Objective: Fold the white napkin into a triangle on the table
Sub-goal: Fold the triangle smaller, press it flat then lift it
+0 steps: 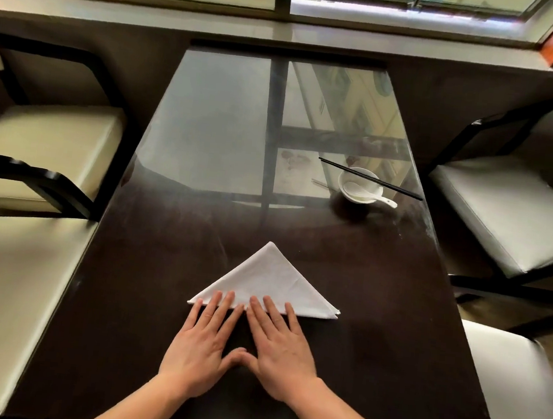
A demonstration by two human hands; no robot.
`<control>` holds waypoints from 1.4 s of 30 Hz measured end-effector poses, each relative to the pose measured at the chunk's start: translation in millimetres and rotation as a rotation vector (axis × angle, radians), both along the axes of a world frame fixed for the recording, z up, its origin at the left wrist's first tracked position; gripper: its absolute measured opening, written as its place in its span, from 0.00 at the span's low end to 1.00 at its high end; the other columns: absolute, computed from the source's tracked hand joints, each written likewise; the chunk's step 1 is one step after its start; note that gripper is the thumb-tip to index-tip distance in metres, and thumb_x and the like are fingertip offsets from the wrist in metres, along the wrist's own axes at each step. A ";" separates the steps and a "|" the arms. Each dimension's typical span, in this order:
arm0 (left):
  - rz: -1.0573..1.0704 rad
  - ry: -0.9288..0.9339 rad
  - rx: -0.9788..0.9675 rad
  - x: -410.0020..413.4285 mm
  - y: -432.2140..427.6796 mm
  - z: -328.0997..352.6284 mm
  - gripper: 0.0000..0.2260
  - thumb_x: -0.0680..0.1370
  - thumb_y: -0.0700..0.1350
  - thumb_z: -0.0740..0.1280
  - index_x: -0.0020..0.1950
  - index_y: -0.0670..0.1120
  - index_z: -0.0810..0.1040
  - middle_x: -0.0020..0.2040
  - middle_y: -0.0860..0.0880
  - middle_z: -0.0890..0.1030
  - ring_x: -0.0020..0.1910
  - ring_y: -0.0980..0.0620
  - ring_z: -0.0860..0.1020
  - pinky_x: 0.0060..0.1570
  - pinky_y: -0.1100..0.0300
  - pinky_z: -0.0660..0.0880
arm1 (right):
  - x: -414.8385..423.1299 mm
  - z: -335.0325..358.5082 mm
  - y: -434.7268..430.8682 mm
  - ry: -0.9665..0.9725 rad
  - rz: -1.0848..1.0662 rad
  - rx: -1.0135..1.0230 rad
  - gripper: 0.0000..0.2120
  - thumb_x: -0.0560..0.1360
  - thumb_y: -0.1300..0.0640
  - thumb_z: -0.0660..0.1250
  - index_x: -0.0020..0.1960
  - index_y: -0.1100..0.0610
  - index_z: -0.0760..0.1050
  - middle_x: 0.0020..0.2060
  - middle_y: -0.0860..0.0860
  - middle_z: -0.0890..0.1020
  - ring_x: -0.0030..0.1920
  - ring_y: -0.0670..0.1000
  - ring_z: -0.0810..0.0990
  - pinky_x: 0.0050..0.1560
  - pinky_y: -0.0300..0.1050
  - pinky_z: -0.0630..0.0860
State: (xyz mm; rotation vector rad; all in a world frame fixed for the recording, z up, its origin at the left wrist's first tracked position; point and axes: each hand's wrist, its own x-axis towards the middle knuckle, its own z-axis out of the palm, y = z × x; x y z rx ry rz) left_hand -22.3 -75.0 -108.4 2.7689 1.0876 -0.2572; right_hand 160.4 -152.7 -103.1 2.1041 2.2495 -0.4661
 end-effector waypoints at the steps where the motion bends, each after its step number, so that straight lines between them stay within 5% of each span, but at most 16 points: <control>1: 0.000 -0.001 0.000 1.2 -0.3 -0.4 0.35 0.80 0.70 0.46 0.81 0.50 0.51 0.82 0.47 0.48 0.80 0.45 0.45 0.75 0.45 0.45 | 7.6 -0.8 -3.6 -0.017 0.006 0.022 0.41 0.78 0.29 0.42 0.82 0.55 0.49 0.81 0.48 0.47 0.80 0.53 0.40 0.74 0.62 0.38; 5: -0.001 0.014 0.023 6.7 -1.4 4.0 0.35 0.80 0.68 0.50 0.80 0.48 0.55 0.81 0.46 0.53 0.80 0.43 0.48 0.74 0.44 0.46 | 45.2 7.5 -19.7 -0.021 -0.107 0.244 0.34 0.78 0.36 0.58 0.76 0.57 0.69 0.77 0.53 0.67 0.78 0.58 0.62 0.73 0.60 0.55; 8: 0.006 0.003 0.049 9.6 -0.2 8.9 0.34 0.80 0.66 0.52 0.80 0.48 0.59 0.80 0.45 0.57 0.80 0.42 0.52 0.74 0.44 0.48 | 74.9 9.1 -37.1 0.096 -0.533 0.508 0.15 0.76 0.49 0.71 0.57 0.57 0.81 0.57 0.54 0.82 0.57 0.59 0.80 0.56 0.54 0.75; 11: 0.042 -0.020 0.056 20.3 2.5 16.3 0.32 0.80 0.63 0.53 0.79 0.48 0.61 0.79 0.43 0.61 0.79 0.42 0.55 0.74 0.44 0.49 | 89.5 15.4 -47.4 0.353 -1.084 0.329 0.10 0.74 0.47 0.74 0.40 0.51 0.77 0.35 0.45 0.80 0.40 0.55 0.81 0.37 0.47 0.74; 15: 0.027 -0.065 0.054 41.6 3.1 25.4 0.29 0.80 0.61 0.55 0.78 0.48 0.66 0.78 0.41 0.65 0.78 0.41 0.60 0.74 0.43 0.50 | 88.7 19.7 -33.3 0.625 -1.293 0.192 0.13 0.71 0.44 0.75 0.35 0.51 0.77 0.28 0.49 0.82 0.31 0.51 0.83 0.37 0.49 0.82; 20: 0.006 -0.069 0.050 49.3 -0.7 26.6 0.28 0.80 0.60 0.53 0.77 0.48 0.66 0.77 0.42 0.66 0.78 0.41 0.60 0.76 0.42 0.51 | 89.8 21.2 -15.3 0.732 -1.373 0.244 0.10 0.71 0.54 0.77 0.34 0.52 0.79 0.26 0.49 0.83 0.24 0.45 0.82 0.27 0.38 0.77; 24: 0.003 -0.058 0.034 51.5 -2.4 26.6 0.29 0.80 0.60 0.52 0.78 0.48 0.65 0.78 0.42 0.64 0.78 0.42 0.58 0.75 0.44 0.49 | 92.4 27.4 -11.2 0.697 -1.341 0.310 0.09 0.70 0.58 0.75 0.33 0.49 0.80 0.26 0.45 0.83 0.24 0.43 0.82 0.31 0.43 0.80; 28: -0.029 -0.035 0.009 54.6 -0.7 19.2 0.30 0.81 0.62 0.49 0.81 0.51 0.54 0.82 0.45 0.50 0.80 0.43 0.45 0.75 0.44 0.39 | 102.5 32.1 -4.9 0.613 -1.232 0.277 0.08 0.72 0.57 0.74 0.36 0.48 0.80 0.29 0.46 0.83 0.30 0.46 0.84 0.36 0.44 0.81; 31: -0.036 -0.003 0.007 55.6 -3.5 15.6 0.30 0.80 0.62 0.52 0.80 0.50 0.59 0.81 0.43 0.55 0.80 0.41 0.49 0.74 0.41 0.44 | 104.2 29.4 -5.5 0.491 -1.163 0.203 0.03 0.74 0.55 0.73 0.41 0.52 0.83 0.37 0.49 0.85 0.40 0.53 0.83 0.44 0.48 0.81; 35: -0.050 -0.011 0.018 55.9 -5.7 12.1 0.30 0.80 0.64 0.55 0.79 0.52 0.61 0.80 0.42 0.60 0.79 0.39 0.54 0.72 0.40 0.49 | 101.5 26.1 -8.0 0.417 -1.143 0.237 0.05 0.75 0.53 0.72 0.42 0.53 0.83 0.39 0.49 0.84 0.42 0.53 0.81 0.44 0.47 0.79; 42: -0.050 -0.001 -0.011 55.8 -5.1 7.2 0.30 0.80 0.66 0.52 0.80 0.59 0.53 0.81 0.42 0.53 0.80 0.38 0.47 0.73 0.38 0.47 | 103.0 19.1 -8.6 0.409 -1.185 0.168 0.05 0.75 0.54 0.71 0.41 0.51 0.82 0.40 0.49 0.83 0.43 0.53 0.80 0.42 0.44 0.74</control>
